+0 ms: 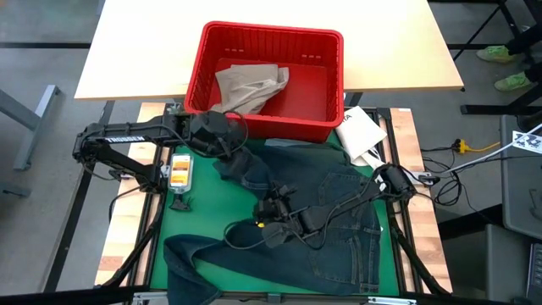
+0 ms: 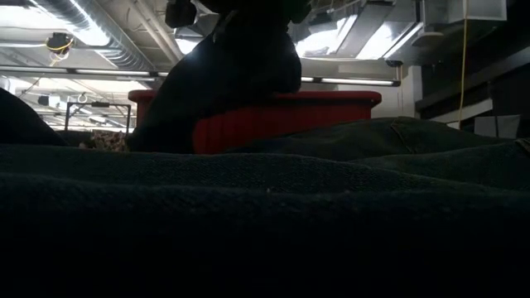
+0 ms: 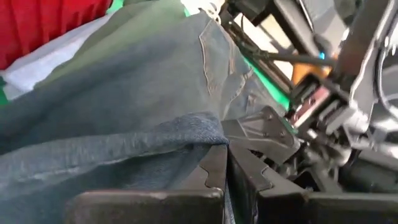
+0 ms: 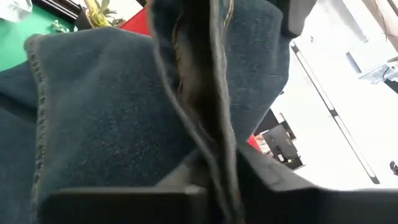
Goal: Fold Laundry from Bin
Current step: Fold the dark blue pants
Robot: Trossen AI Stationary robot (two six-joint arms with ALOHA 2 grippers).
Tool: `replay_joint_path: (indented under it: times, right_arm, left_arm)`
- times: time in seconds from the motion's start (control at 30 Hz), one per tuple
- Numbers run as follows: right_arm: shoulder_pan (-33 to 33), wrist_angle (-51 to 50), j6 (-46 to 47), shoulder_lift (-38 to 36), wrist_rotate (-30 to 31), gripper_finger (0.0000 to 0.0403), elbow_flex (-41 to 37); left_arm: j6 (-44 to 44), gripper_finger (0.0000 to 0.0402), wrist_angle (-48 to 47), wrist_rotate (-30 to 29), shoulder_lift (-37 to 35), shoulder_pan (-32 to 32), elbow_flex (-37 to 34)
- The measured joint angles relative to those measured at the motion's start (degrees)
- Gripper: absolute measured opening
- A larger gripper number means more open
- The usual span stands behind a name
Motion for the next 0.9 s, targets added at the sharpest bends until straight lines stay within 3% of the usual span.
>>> replay_joint_path:
  times: [0.07,0.3,0.43,0.57,0.77,0.9]
  right_arm:
    - [0.0,0.0,-0.2,0.0,-0.3,0.0011,0.0]
    - [0.0,-0.1,-1.3,-3.3,-6.3,0.0010,-0.1]
    - [0.0,-1.2,-1.7,-6.7,-8.3,0.0009,-0.1]
    - [-0.2,-2.9,-1.3,-9.5,-14.4,0.0007,0.0]
    - [-1.6,-2.7,-1.3,-10.6,-18.1,0.0008,0.0]
    - [-3.0,-2.4,-1.2,-11.0,-19.7,0.0003,0.0]
  left_arm:
    - [2.7,0.0000,-0.5,0.0,0.0,-0.5,0.0]
    - [11.4,0.0004,-2.8,-0.3,0.0,-1.2,0.0]
    - [17.5,0.0035,-7.2,-0.4,0.0,-0.9,0.0]
    - [23.1,0.0072,-13.4,-1.0,-0.1,0.2,0.0]
    - [24.1,0.0079,-27.3,-9.1,-0.8,1.2,0.0]
    - [19.2,0.0065,-36.7,-10.4,-1.0,-0.7,0.0]
